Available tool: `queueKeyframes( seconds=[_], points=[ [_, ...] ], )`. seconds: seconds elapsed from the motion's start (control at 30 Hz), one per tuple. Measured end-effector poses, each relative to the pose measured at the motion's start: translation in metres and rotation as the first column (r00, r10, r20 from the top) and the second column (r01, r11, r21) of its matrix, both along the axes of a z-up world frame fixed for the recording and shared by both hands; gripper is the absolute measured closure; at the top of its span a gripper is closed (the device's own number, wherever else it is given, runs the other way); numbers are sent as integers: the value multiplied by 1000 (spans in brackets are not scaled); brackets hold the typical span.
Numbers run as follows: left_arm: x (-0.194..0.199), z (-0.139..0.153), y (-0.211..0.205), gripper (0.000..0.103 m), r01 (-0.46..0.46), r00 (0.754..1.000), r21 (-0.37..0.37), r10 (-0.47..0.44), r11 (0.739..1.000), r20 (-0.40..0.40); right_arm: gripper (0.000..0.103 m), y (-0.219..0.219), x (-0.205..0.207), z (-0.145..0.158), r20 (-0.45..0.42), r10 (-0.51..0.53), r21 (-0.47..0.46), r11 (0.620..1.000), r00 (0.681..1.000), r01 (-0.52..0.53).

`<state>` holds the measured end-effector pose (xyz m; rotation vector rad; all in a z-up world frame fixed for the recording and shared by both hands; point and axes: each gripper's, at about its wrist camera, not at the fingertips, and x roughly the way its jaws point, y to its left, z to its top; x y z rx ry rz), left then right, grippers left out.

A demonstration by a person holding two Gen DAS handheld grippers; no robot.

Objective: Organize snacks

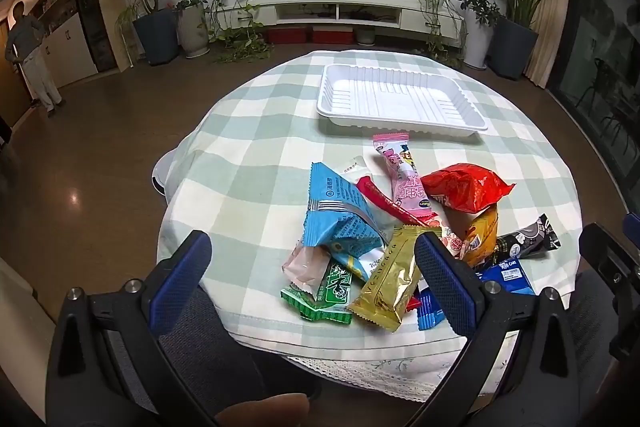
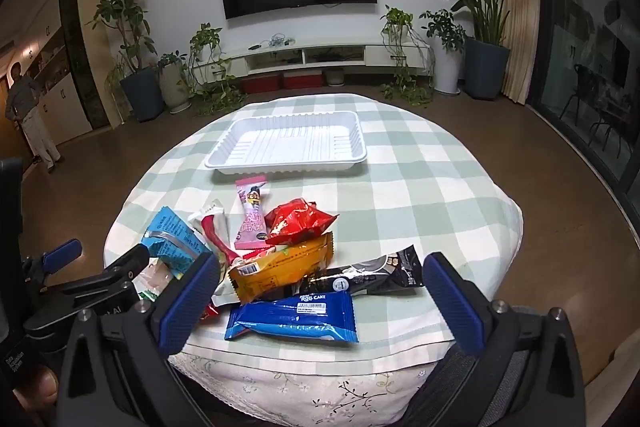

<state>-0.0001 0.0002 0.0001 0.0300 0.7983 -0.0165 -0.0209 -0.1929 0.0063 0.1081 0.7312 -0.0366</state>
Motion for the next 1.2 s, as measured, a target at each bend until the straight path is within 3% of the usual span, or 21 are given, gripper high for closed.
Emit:
queueKeyframes(
  seconds=[0.47, 1.2],
  points=[
    [2, -7, -1, 0, 2, 1000, 9, -1, 1000, -19, 0, -4, 5, 5, -6, 0, 5, 1000, 1000, 0],
    [1, -10, -1, 0, 2, 1000, 12, -1, 1000, -25, 0, 3, 0, -25, -23, 0, 9, 1000, 1000, 0]
  ],
)
